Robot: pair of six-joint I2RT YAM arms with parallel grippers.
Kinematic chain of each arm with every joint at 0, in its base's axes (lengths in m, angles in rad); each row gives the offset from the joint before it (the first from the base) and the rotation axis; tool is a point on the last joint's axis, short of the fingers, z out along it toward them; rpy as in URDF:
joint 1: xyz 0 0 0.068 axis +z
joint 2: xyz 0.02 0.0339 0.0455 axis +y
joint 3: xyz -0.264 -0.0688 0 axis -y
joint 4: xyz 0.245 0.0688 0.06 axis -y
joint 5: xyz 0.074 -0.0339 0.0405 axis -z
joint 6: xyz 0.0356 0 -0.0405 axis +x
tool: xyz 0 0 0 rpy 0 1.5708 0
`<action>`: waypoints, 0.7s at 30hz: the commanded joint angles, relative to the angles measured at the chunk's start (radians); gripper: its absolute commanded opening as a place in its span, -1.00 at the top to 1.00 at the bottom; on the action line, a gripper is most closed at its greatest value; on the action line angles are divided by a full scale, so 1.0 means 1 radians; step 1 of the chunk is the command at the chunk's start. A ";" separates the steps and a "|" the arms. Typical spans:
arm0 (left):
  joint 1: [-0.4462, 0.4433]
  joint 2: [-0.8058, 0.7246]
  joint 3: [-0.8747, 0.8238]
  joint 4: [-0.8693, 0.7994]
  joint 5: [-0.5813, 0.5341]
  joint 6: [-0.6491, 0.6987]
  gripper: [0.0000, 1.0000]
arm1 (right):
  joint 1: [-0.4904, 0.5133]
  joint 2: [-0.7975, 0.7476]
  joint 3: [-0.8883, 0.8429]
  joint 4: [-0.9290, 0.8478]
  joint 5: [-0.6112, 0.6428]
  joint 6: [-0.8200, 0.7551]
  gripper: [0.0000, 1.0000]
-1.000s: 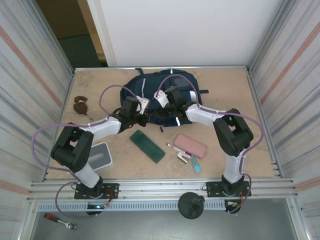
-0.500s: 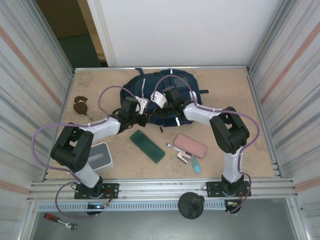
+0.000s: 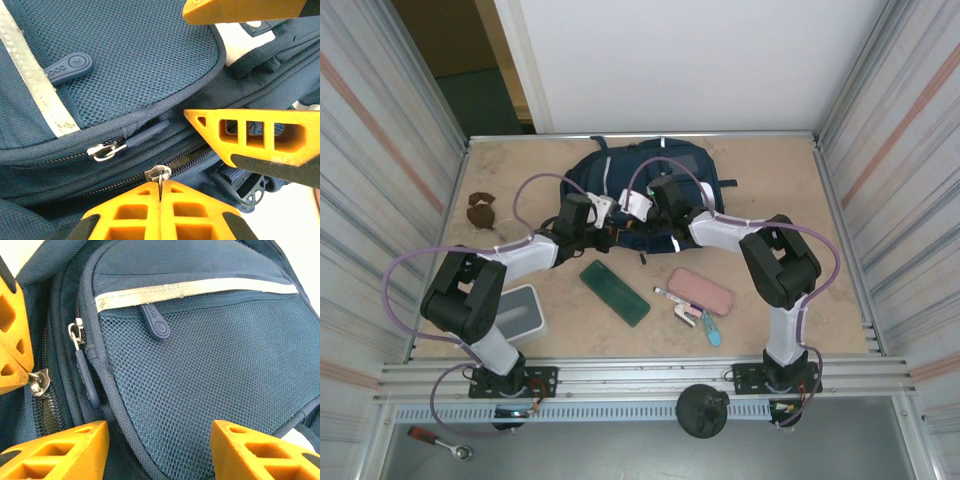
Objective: Pack the student bag
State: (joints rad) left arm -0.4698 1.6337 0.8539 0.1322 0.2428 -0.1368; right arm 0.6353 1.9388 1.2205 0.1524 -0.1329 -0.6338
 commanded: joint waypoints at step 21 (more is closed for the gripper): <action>0.025 -0.139 0.050 -0.115 -0.116 0.052 1.00 | -0.054 -0.127 -0.051 0.063 -0.047 0.032 1.00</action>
State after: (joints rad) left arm -0.4553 1.5505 0.8555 0.0772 0.2035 -0.1265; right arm 0.6189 1.8915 1.1812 0.2020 -0.1596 -0.6571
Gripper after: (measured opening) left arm 0.047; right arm 0.075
